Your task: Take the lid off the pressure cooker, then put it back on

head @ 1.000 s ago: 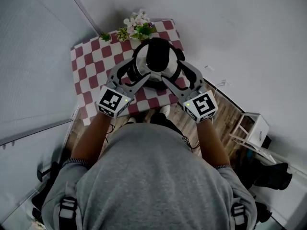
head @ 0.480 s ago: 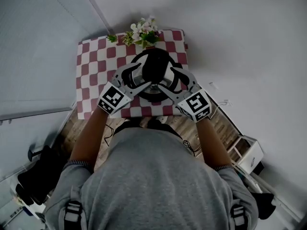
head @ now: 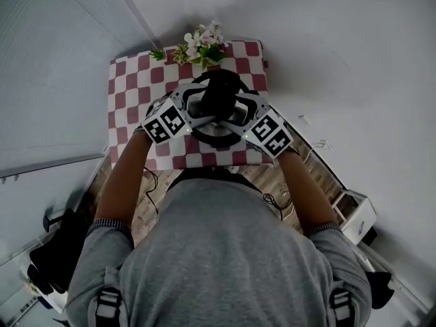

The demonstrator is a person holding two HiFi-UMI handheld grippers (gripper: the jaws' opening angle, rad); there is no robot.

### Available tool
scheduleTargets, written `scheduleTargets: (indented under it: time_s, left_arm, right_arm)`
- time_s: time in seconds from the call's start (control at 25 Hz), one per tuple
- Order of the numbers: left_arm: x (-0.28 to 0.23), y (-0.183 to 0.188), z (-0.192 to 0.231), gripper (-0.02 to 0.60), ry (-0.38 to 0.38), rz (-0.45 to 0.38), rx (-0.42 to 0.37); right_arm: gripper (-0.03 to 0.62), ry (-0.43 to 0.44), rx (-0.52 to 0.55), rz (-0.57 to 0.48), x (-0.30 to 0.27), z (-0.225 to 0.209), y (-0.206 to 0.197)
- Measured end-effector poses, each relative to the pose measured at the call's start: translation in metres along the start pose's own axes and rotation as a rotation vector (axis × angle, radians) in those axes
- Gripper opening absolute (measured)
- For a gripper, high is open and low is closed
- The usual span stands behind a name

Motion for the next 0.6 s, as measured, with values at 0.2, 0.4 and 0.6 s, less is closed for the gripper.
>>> scheduleTargets:
  time_s: [0.2, 0.4, 0.6]
  left_arm:
    - [-0.016, 0.002, 0.010, 0.331, -0.117, 0.106, -0.104]
    - [-0.027, 0.003, 0.014, 0.331, -0.204, 0.176, -0.211]
    - [-0.034, 0.005, 0.017, 0.331, -0.282, 0.215, -0.248]
  right_arm:
    - [0.327, 0.018, -0.006, 0.085, -0.013, -0.007, 0.000]
    - [0.328, 0.027, -0.010, 0.171, -0.022, -0.008, 0.001]
    - [0.333, 0.020, 0.005, 0.206, -0.030, -0.013, 0.005]
Point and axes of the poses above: the fingertips, and each gripper's own axes: x backward along the fingers, z to its left, y out of its top, the point moved 8 cm from there along x, backward along the fingers, and after that the axes turned 2 degrees about y, right-handed, at the moved point
